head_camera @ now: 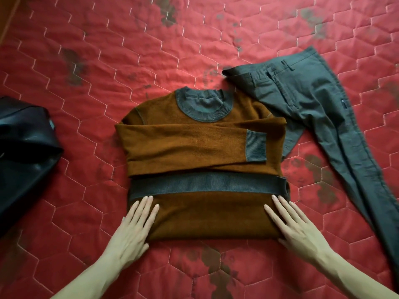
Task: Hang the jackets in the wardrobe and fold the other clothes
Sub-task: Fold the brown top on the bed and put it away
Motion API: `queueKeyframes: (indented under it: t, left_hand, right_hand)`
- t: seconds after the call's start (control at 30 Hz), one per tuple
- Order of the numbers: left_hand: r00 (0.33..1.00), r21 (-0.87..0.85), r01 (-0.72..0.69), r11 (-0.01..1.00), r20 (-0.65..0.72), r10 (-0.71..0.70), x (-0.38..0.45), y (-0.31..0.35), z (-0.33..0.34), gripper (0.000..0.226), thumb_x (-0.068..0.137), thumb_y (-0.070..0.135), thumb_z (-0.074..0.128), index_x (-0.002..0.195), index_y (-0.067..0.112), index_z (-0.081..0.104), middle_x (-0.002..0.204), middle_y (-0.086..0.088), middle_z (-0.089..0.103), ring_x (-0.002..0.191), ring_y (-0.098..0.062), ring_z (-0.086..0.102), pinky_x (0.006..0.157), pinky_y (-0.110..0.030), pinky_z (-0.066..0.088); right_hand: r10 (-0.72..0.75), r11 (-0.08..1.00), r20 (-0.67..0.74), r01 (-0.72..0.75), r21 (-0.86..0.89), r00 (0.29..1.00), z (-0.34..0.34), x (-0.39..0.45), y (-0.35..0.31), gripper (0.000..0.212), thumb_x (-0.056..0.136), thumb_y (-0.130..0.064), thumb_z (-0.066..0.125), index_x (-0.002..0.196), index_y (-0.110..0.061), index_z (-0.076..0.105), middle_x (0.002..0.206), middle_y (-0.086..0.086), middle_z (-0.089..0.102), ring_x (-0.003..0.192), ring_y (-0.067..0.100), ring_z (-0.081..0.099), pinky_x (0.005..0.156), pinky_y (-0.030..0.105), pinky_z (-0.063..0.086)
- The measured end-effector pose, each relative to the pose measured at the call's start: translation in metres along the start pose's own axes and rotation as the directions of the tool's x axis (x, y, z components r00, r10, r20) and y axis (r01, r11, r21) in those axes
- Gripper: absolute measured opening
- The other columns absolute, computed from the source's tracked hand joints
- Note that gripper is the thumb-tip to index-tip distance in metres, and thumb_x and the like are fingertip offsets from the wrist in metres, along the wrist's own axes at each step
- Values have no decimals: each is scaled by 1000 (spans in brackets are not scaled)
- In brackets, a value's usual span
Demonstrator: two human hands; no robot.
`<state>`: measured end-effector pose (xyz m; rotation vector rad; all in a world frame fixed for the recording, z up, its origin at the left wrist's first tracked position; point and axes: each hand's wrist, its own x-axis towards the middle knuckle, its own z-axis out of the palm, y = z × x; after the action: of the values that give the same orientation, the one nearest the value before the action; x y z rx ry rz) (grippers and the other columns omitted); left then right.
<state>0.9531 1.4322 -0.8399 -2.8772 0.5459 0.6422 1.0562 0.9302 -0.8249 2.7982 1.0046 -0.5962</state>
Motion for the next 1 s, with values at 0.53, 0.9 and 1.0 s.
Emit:
queueKeyframes:
  t: [0.53, 0.9, 1.0]
  left_hand:
    - [992, -457, -89, 885, 39, 119, -27, -38, -48, 47, 72, 19, 46, 113, 32, 64, 99, 16, 73, 85, -6, 71, 73, -29, 61]
    - [828, -841, 185, 508, -144, -542, 4, -74, -115, 19, 92, 6, 72, 94, 24, 68, 60, 0, 60, 49, -13, 58, 45, -28, 45]
    - [764, -893, 207, 400, -108, -637, 29, -81, -119, 13, 100, 13, 65, 96, 25, 60, 70, -3, 63, 64, -13, 62, 51, -25, 46]
  right_hand:
    - [-92, 938, -148, 136, 319, 985, -26, -41, 27, 34, 100, -31, 49, 131, -23, 60, 116, -10, 74, 101, 7, 72, 104, 16, 43]
    - [703, 434, -174, -222, 873, 689, -100, 34, 6, 11, 103, -32, 57, 97, -23, 54, 83, -2, 66, 79, 19, 63, 69, 16, 45]
    - [762, 397, -150, -272, 877, 630, -106, 73, 10, 18, 108, -30, 48, 109, -13, 52, 87, 10, 67, 79, 32, 64, 72, 39, 46]
